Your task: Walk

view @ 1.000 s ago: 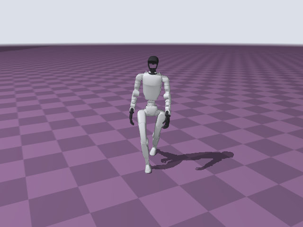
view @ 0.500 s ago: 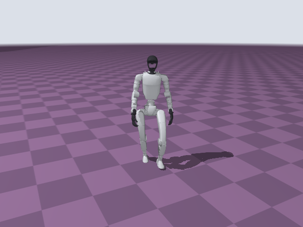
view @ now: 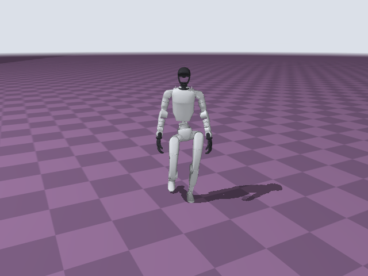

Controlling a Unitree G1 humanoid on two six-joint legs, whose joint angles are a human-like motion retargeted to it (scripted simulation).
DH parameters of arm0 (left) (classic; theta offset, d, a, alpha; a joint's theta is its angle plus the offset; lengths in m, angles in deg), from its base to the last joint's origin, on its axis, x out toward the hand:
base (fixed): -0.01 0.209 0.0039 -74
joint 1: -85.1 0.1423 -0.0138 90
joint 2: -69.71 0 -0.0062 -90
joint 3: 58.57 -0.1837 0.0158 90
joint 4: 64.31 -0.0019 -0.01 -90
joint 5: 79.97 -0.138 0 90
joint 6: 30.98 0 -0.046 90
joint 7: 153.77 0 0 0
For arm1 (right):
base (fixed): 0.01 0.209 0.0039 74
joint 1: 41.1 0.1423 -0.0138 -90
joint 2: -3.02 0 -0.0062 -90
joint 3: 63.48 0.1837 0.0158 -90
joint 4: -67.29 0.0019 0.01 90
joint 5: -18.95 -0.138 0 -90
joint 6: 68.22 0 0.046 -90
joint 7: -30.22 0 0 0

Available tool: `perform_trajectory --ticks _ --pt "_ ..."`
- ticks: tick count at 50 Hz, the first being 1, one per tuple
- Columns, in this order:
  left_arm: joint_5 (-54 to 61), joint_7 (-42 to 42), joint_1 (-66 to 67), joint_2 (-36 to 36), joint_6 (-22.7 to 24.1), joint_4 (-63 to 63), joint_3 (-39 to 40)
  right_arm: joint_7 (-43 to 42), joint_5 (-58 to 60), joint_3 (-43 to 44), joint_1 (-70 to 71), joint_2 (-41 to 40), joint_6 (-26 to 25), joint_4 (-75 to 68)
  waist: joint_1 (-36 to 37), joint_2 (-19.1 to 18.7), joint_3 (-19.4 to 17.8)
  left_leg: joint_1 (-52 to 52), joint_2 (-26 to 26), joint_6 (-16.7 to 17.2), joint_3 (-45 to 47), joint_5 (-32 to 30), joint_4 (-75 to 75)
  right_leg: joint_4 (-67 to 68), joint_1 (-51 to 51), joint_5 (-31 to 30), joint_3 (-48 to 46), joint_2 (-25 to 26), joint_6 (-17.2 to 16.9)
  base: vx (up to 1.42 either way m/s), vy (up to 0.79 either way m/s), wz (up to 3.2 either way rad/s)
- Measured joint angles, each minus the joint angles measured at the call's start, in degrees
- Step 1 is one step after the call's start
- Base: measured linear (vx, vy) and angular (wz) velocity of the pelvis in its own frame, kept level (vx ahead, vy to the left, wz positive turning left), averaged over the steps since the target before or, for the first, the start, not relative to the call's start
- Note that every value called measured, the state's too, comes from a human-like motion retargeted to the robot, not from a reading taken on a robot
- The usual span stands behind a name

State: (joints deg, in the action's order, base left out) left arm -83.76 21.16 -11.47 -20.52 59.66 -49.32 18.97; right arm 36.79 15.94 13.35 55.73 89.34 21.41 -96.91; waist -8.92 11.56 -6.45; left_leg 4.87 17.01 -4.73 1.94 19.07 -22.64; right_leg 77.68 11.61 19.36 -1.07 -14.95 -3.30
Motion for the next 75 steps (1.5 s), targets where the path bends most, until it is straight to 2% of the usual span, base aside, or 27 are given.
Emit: perform_trajectory --ticks 5,7,14,18,22,24,28,30,31,33,35,40,42,45,52,56,60,63,65,68,70,72,75 --pt "-0.86 1.33 -2.72 -0.30 0.15 0.29 -0.94 -1.16 -1.54 0.33 -1.08 -0.06 0.69 1.89 -3.69 0.21 -0.97 -6.91 0.57 0.36 -2.56 3.11 2.30 -5.81 8.97 7.00 -2.35 -0.40 1.64 0.56 0.05 0.29" --pt "-0.61 1.52 -4.81 -0.67 0.40 0.44 -0.71 -1.28 -2.09 0.53 -0.61 -0.12 0.62 2.41 -4.50 -1.73 -1.97 -10.47 -1.85 0.60 -3.88 4.10 4.75 -12.99 11.14 6.55 -4.24 2.75 1.44 0.58 0.03 0.21" --pt "-0.35 1.77 -7.42 -1.28 1.76 2.91 -1.16 -1.55 -2.42 0.97 -1.65 -1.73 0.14 1.93 -4.78 -4.50 -2.97 -17.13 -6.12 0.85 -6.01 9.77 4.66 -42.19 13.46 1.46 -7.70 11.43 -2.71 0.57 0.00 0.07" --pt "-0.83 1.46 -7.08 -1.04 2.17 4.45 -1.27 -1.37 -2.09 1.46 -2.58 -2.52 -0.36 1.05 -4.42 -5.09 -2.45 -18.86 -6.89 1.19 -6.69 13.23 0.81 -46.89 13.83 -0.75 -8.15 13.44 -3.17 0.58 -0.03 0.12" --pt "-1.32 0.68 -5.04 0.20 2.18 4.99 -0.96 -1.48 -1.78 2.03 -3.21 -2.57 -0.77 -0.29 -4.23 -7.14 -2.46 -20.63 -9.51 2.95 -7.16 14.64 -6.69 -43.38 11.77 -3.62 -8.70 15.76 -1.41 0.57 -0.05 0.23" --pt "-1.75 0.25 -3.48 1.11 2.02 4.44 -0.91 -1.55 -1.56 2.12 -3.47 -2.42 -0.87 -0.79 -4.02 -8.67 -2.61 -20.54 -11.32 5.28 -7.49 12.45 -12.81 -41.01 10.31 -3.74 -8.81 17.63 -0.02 0.54 -0.07 0.16" --pt "-3.74 -0.90 -0.49 2.75 1.46 2.27 -1.25 -1.36 -1.16 1.69 -3.36 -1.77 -0.86 -0.74 -3.11 -13.53 -3.06 -16.45 -16.57 12.49 -8.44 1.63 -29.64 -42.25 5.30 -2.67 -9.69 23.86 3.72 0.49 -0.08 0.05" --pt "-4.93 -1.37 0.68 3.14 1.08 1.40 -1.57 -1.26 -0.95 1.40 -3.03 -1.37 -0.72 0.02 -2.15 -15.55 -3.15 -12.97 -18.75 15.21 -8.58 -3.85 -38.10 -44.39 2.60 -2.10 -9.65 26.65 5.27 0.48 -0.07 -0.10" --pt "-5.31 -1.55 1.11 3.16 0.89 1.15 -1.66 -1.24 -0.76 1.30 -2.76 -1.13 -0.62 0.53 -1.55 -16.07 -3.20 -11.04 -19.75 15.51 -8.17 -5.27 -41.66 -45.50 1.16 -1.75 -9.38 27.55 5.71 0.48 -0.07 -0.13" --pt "-5.83 -1.50 2.30 3.33 0.66 0.89 -1.85 -1.41 -0.29 0.95 -2.57 -0.70 -0.28 1.66 -0.13 -16.90 -3.38 -7.42 -22.12 14.93 -6.93 -5.78 -48.18 -46.10 -1.32 -0.26 -8.82 28.97 6.34 0.48 -0.07 -0.16" --pt "-5.80 -1.58 2.31 2.73 0.39 0.87 -1.52 -1.33 0.18 0.95 -1.24 -0.26 -0.21 2.70 1.30 -16.69 -3.53 -2.70 -24.42 12.44 -5.36 -3.68 -52.71 -50.17 -4.96 -0.43 -7.65 29.75 6.37 0.48 -0.07 -0.17" --pt "-3.82 -0.06 4.03 2.13 0.26 1.56 0.45 -1.66 0.96 0.05 0.55 0.28 0.30 5.48 5.17 -16.06 -4.48 7.09 -29.13 6.10 -1.96 6.19 -55.23 -52.09 -11.56 2.81 -4.41 30.48 6.04 0.47 -0.04 -0.33" --pt "-2.57 0.30 3.72 1.39 0.18 1.74 1.53 -1.44 0.88 0.02 2.28 0.37 0.28 6.63 6.22 -13.82 -4.83 10.53 -27.76 4.51 -0.13 7.74 -50.88 -54.03 -14.38 3.75 -2.59 28.57 5.55 0.47 0.00 -0.40" --pt "-1.25 1.04 4.33 1.23 0.33 1.79 2.64 -1.57 0.57 -0.52 3.44 0.18 0.59 8.35 7.31 -12.12 -5.33 14.35 -25.88 4.28 1.42 8.90 -42.31 -53.78 -17.41 6.23 -0.47 26.77 5.27 0.46 0.04 -0.42" --pt "-0.58 1.55 5.29 1.53 0.80 1.62 3.71 -2.06 0.25 -1.42 4.74 -0.61 0.82 10.61 7.08 -7.78 -4.30 17.00 -16.27 6.97 0.78 2.23 -10.46 -53.19 -21.60 10.40 2.47 21.04 4.18 0.44 0.08 -0.23" --pt "-0.76 1.64 5.79 1.75 0.92 1.49 3.50 -2.54 0.69 -1.56 4.07 -1.01 0.77 9.85 6.46 -7.10 -3.24 17.96 -14.01 7.13 -0.10 0.47 -5.07 -49.46 -22.31 13.03 3.88 20.01 3.98 0.46 0.11 -0.15" --pt "-0.40 1.88 6.50 2.14 0.74 0.88 3.13 -3.26 1.17 -1.49 1.98 -1.59 0.38 7.53 5.65 -5.52 -1.94 18.25 -11.68 5.72 0.49 -2.18 -8.99 -42.95 -22.32 14.60 4.59 17.76 3.00 0.49 0.10 -0.14" --pt "0.67 1.31 5.76 1.72 0.52 -0.12 2.82 -3.08 1.50 -0.86 0.98 -1.70 -0.06 4.40 5.49 -3.23 -0.37 16.35 -9.11 3.94 2.01 -4.03 -8.95 -37.08 -21.40 12.64 6.04 14.80 0.65 0.51 0.09 -0.18" --pt "1.28 0.87 5.48 1.72 0.54 -0.53 2.37 -2.68 1.66 -0.46 -0.17 -1.65 -0.36 2.67 4.86 -1.44 0.45 14.84 -6.56 2.46 2.68 -3.72 -8.61 -31.37 -20.05 8.78 6.86 12.60 -1.90 0.46 0.09 0.03" --pt "1.77 0.02 4.62 1.53 0.68 -0.72 1.41 -1.50 1.75 0.15 -1.44 -1.17 -0.68 0.80 3.53 1.92 1.20 10.46 -1.87 0.35 3.38 -4.16 -4.10 -20.35 -16.41 -1.48 8.07 8.28 -6.58 0.43 0.07 0.11" --pt "1.63 -0.50 3.43 1.15 0.66 -0.57 0.85 -0.51 1.68 0.64 -1.46 -0.60 -0.95 0.04 2.54 2.90 1.38 7.08 -0.08 -0.53 3.04 -4.76 0.06 -13.11 -12.59 -7.29 8.58 6.57 -8.14 0.41 0.05 0.13" --pt "1.11 -0.42 3.13 0.93 0.66 -0.16 0.07 -0.27 1.69 0.71 -2.18 -0.40 -0.97 -0.15 1.08 4.03 1.32 5.18 1.68 -1.05 2.85 -3.43 -0.23 -6.49 -9.36 -8.34 7.96 4.03 -7.81 0.41 0.05 0.15" --pt "0.35 -0.43 0.48 0.16 0.17 -0.01 -0.24 0.38 1.37 1.14 -1.07 0.36 -0.96 -0.27 -0.52 3.11 0.56 -0.74 1.81 -0.82 1.05 -4.81 6.75 -0.37 -2.66 -5.62 5.89 1.82 -4.29 0.41 0.04 0.03"
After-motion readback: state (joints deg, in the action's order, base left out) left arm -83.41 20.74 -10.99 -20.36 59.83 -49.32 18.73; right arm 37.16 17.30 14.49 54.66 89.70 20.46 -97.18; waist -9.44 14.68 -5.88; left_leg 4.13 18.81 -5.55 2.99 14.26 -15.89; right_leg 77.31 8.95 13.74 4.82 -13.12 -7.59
